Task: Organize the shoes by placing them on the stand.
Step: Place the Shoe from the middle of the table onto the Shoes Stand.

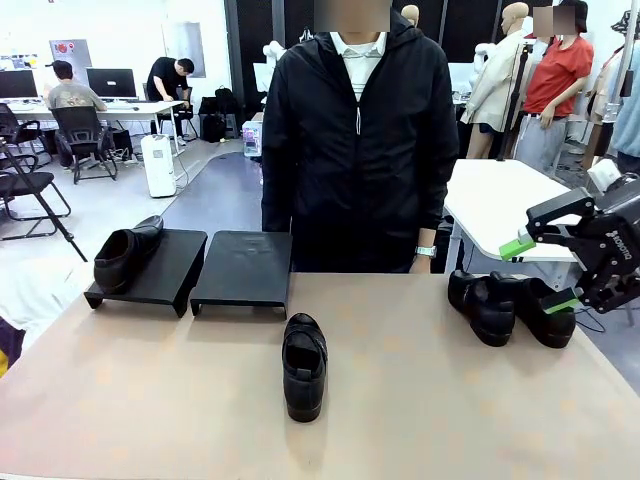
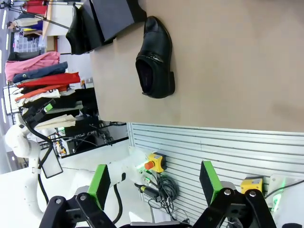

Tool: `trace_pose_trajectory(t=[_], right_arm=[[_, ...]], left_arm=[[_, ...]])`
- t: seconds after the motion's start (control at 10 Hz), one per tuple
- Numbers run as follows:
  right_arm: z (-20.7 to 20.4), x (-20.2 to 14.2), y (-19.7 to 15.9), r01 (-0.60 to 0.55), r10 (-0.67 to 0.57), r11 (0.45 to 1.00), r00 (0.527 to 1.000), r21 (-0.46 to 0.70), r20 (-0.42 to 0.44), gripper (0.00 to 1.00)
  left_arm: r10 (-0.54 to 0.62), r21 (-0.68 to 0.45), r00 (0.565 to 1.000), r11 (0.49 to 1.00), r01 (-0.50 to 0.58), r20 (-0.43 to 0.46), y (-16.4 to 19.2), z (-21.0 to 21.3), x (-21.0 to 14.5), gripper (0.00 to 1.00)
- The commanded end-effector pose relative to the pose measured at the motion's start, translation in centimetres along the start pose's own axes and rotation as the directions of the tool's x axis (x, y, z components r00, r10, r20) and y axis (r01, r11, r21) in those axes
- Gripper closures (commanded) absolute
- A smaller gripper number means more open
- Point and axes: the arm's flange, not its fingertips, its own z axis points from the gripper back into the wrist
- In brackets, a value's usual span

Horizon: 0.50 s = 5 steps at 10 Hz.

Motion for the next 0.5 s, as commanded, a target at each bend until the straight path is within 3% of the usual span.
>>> trace_pose_trajectory(t=[0.0,0.1,0.2,0.3,0.4], right_arm=[[0.4,0.2,0.1,-0.025,0.025,0.999,1.0,0.027,-0.003,0.0],[0.4,0.2,0.1,-0.025,0.025,0.999,1.0,0.027,-0.003,0.0],[0.4,0.2,0.1,-0.025,0.025,0.999,1.0,0.027,-0.003,0.0],[0.4,0.2,0.1,-0.025,0.025,0.999,1.0,0.027,-0.003,0.0],[0.4,0.2,0.1,-0.025,0.025,0.999,1.0,0.027,-0.003,0.0]], left_arm=[[-0.166,0.171,0.969,0.965,0.197,-0.181,-13.0,-3.3,3.5,0.0],[-0.292,0.156,0.927,0.93,0.332,-0.236,-19.7,-6.5,5.0,0.0],[-0.299,0.209,0.914,0.909,0.36,-0.275,-25.1,-9.8,5.7,0.0],[-0.27,0.26,0.9,0.893,0.367,-0.343,-29.9,-13.0,5.7,0.0],[-0.149,0.309,0.955,0.923,0.227,-0.257,-33.8,-15.6,5.5,0.0]])
